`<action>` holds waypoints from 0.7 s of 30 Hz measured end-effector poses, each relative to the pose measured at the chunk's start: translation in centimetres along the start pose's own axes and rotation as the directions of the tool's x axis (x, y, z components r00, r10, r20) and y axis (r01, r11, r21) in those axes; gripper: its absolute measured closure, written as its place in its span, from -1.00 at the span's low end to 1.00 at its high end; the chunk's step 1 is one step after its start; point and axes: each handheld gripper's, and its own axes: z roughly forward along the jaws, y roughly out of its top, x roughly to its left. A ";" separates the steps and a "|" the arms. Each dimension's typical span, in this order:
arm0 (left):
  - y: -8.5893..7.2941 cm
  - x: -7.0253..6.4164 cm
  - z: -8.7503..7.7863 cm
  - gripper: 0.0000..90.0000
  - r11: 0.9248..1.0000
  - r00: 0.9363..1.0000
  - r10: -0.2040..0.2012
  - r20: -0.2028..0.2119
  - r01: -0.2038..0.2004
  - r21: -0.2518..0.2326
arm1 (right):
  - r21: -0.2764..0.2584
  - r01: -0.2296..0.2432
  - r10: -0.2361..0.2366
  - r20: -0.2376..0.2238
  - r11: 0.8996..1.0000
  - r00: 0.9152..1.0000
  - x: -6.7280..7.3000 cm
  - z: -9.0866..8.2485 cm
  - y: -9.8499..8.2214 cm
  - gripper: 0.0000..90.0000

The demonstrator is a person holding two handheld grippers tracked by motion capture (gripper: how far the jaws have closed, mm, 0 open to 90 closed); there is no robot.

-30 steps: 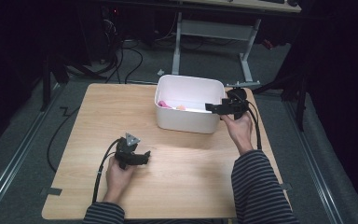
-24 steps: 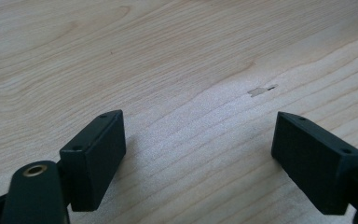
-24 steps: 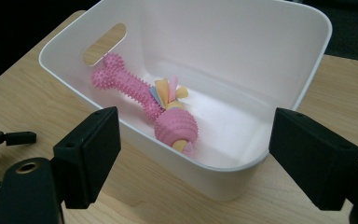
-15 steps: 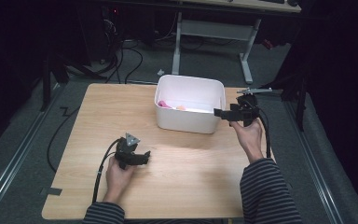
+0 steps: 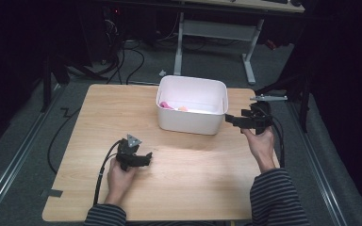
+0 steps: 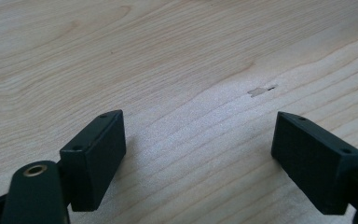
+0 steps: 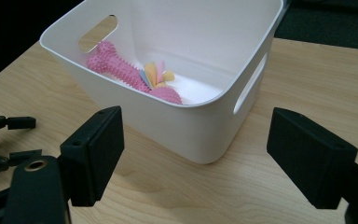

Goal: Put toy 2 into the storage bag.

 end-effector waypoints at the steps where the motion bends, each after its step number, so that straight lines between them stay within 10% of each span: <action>1: 0.0 0.0 0.0 -0.60 1.000 1.000 0.001 0.000 -0.001 0.000 | -0.004 -0.002 0.002 0.000 1.000 1.000 0.0 -0.2 -0.1 -0.58; 21: 0.0 0.0 0.0 -0.60 1.000 1.000 -0.001 0.000 0.001 -0.001 | -0.004 -0.009 0.009 0.036 1.000 0.999 -0.5 -3.7 -2.8 -0.53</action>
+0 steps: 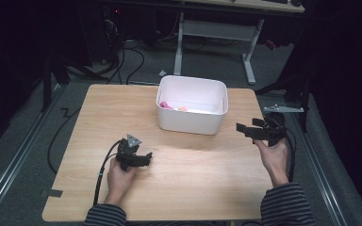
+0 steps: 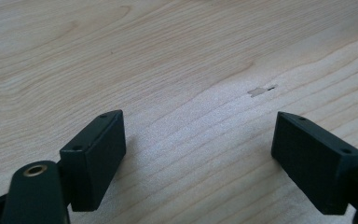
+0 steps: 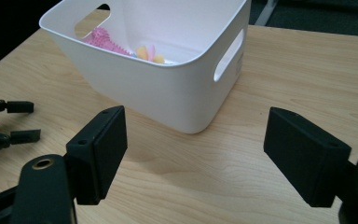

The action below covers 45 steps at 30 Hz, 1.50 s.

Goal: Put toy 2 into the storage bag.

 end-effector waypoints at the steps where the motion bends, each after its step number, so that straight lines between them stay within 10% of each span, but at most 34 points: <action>1: 0.0 0.0 0.0 -0.60 1.000 1.000 0.000 0.000 0.000 0.000 | -0.001 0.006 -0.006 0.004 1.000 1.000 0.1 -0.2 -0.1 -0.53; 19: 0.0 0.0 0.0 -0.60 1.000 1.000 0.000 0.000 0.000 0.000 | -0.017 0.004 -0.004 0.002 1.000 1.000 0.7 -1.8 -3.6 -0.48; 45: 0.0 0.0 0.0 -0.60 1.000 1.000 0.001 0.000 -0.001 0.001 | 0.037 -0.044 0.045 -0.028 0.998 0.999 0.7 2.4 -8.2 -0.43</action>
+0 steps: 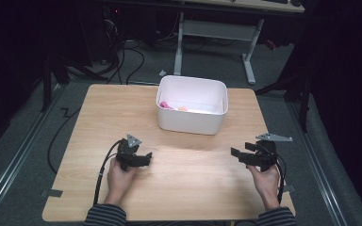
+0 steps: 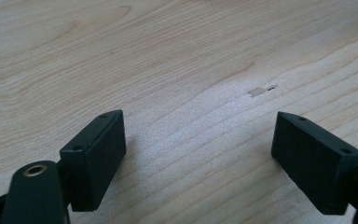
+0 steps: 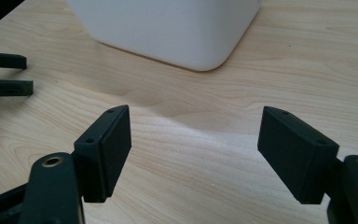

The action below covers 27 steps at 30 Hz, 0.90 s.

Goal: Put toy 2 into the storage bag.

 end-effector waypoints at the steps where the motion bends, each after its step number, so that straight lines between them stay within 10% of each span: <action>1: 0.0 0.0 0.0 -0.60 1.000 1.000 0.000 0.000 0.000 0.000 | 0.002 0.000 0.000 -0.002 1.000 1.000 0.0 0.2 -0.1 -0.43; 27: 0.0 0.0 0.0 -0.60 1.000 1.000 0.000 0.000 0.000 0.000 | 0.040 -0.020 0.021 -0.009 0.999 1.000 -0.6 4.2 -2.2 -0.42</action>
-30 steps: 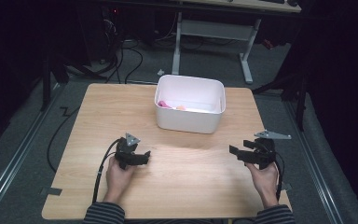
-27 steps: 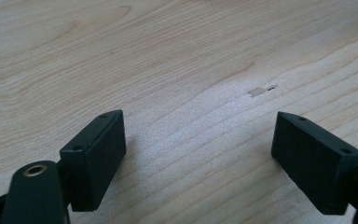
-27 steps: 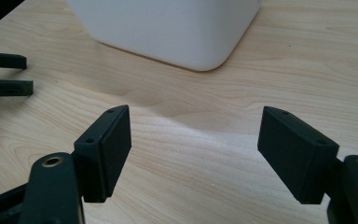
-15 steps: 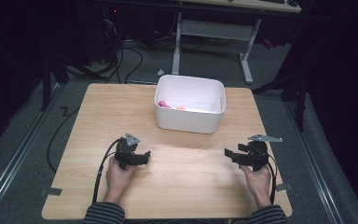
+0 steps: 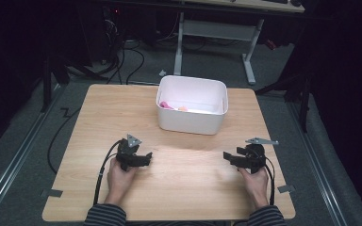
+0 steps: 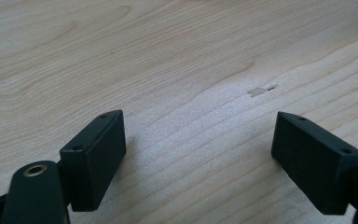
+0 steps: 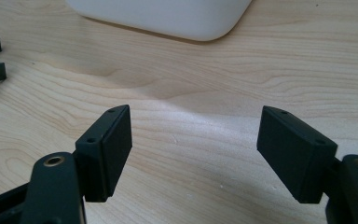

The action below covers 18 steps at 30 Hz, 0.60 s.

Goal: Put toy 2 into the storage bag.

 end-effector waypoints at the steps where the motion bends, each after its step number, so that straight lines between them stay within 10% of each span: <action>1: 0.0 0.0 0.0 -0.60 1.000 1.000 0.000 0.000 0.000 0.000 | 0.006 0.000 0.000 0.001 1.000 1.000 0.0 0.2 -0.1 -0.42; 18: 0.0 0.0 0.0 -0.60 1.000 1.000 0.000 0.000 0.000 0.000 | 0.047 0.013 -0.015 0.054 0.999 0.998 -0.4 2.3 -0.9 -0.42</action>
